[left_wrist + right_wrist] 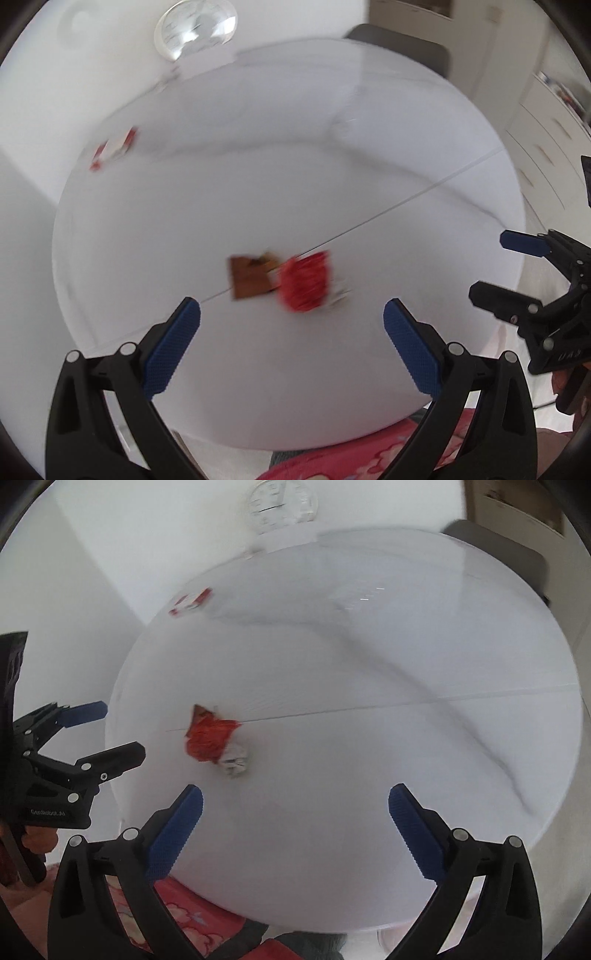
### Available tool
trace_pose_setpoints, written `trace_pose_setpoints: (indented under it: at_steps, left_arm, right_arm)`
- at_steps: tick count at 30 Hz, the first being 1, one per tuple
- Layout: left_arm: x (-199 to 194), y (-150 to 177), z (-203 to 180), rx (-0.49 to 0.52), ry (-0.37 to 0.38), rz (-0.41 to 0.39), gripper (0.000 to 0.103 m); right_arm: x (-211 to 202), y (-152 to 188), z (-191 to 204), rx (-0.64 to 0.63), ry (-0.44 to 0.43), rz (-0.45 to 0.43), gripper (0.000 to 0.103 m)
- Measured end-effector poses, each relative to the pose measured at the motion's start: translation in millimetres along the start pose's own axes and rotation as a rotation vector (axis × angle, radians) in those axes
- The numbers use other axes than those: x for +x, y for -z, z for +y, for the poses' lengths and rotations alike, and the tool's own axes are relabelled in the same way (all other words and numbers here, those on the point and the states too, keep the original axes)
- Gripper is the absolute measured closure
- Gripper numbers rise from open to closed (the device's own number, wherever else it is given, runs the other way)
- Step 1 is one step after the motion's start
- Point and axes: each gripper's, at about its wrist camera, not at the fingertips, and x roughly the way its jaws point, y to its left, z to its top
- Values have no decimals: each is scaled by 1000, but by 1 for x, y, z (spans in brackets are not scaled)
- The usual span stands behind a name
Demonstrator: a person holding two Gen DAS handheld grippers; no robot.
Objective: Collect trash
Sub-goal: 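Move both tools over the table toward the red crumpled bag, then grasp the red crumpled bag with the right tool, then grasp the brown paper bag with the left tool while the right tool holds the red bag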
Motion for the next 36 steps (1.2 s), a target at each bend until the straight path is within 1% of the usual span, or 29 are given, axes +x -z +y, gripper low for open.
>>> trace_pose_setpoints:
  at_steps: [4,8,10,12,13,14,15,16,19,21,24,26,28,29,31,32,33,36]
  left_arm:
    - [11,19,54,-96,-29,35,8]
    - [21,23,87,-184,7,48,8]
    - [26,23,100,-216,23,51,8]
    - [35,21,108,-227,34,56,8]
    - [38,20,110,-224,42,56,8]
    - [40,18,111,-214,49,54,8]
    - [45,16,112,-196,54,52,8]
    - [49,14,112,-172,52,50,8]
    - [56,11,103,-68,59,47,8]
    - [63,8,97,12,75,49,8]
    - [71,2,84,160,117,42,8]
    - [75,-2,71,293,146,29,8]
    - [79,-7,55,470,178,7,8]
    - [83,-9,48,556,203,8,8]
    - [91,-13,39,690,248,25,8]
    - [97,-16,35,762,296,47,8]
    - [103,-18,32,812,331,67,8]
    - [118,-26,25,911,386,106,8]
  right_arm:
    - [50,-30,57,-214,-78,68,3]
    - [95,-46,90,-363,-70,126,4]
    - [115,-49,100,-420,-69,166,7]
    - [131,-49,105,-468,-42,220,19]
    - [137,-48,106,-487,-29,247,34]
    - [141,-48,105,-492,-31,269,41]
    - [142,-48,104,-489,-41,283,41]
    - [141,-49,103,-485,-43,278,42]
    - [132,-53,96,-452,-57,270,45]
    - [123,-58,89,-397,-80,250,45]
    - [100,-68,68,-275,-131,203,45]
    - [84,-70,56,-201,-155,171,45]
    - [65,-69,38,-113,-172,144,44]
    - [56,-66,31,-77,-164,135,43]
    - [38,-59,13,-19,-124,122,43]
    - [32,-55,7,12,-100,118,43]
    - [25,-51,1,41,-80,115,43]
    - [7,-34,-14,159,-22,89,43]
